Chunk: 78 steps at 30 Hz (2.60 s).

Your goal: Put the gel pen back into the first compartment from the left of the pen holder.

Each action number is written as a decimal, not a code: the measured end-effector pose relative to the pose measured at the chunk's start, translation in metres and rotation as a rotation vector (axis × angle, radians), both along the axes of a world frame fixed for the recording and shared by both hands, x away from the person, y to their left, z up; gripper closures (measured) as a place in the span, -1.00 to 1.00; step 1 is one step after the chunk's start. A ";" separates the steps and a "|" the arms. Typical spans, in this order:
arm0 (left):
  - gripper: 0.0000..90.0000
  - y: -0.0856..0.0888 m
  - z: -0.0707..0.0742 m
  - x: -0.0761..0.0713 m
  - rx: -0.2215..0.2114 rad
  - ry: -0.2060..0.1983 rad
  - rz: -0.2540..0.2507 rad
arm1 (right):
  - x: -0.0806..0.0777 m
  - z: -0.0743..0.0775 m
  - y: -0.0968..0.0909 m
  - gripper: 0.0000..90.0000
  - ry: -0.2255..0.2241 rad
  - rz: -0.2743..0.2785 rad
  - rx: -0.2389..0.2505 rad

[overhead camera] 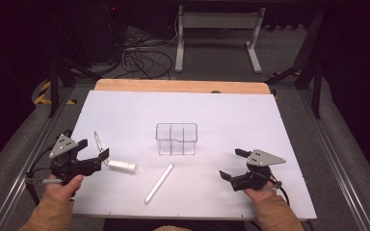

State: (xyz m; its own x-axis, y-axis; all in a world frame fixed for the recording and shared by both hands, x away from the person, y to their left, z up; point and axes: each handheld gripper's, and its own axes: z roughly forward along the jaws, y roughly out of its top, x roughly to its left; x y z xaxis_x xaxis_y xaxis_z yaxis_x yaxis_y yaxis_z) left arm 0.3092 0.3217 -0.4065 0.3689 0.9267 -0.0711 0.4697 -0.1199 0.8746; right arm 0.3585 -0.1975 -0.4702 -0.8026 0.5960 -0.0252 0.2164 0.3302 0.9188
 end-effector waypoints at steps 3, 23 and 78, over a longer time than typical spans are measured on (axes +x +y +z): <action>-0.67 0.003 0.000 0.000 -0.049 -0.011 -0.004 | 0.000 0.000 0.000 -0.97 -0.001 0.001 0.000; -0.73 0.006 0.000 0.016 -0.045 0.029 0.117 | -0.001 0.000 0.000 -0.97 -0.003 0.003 0.001; 0.19 -0.004 -0.031 0.081 -0.056 0.328 0.452 | -0.001 0.000 0.001 -0.96 -0.003 0.015 0.000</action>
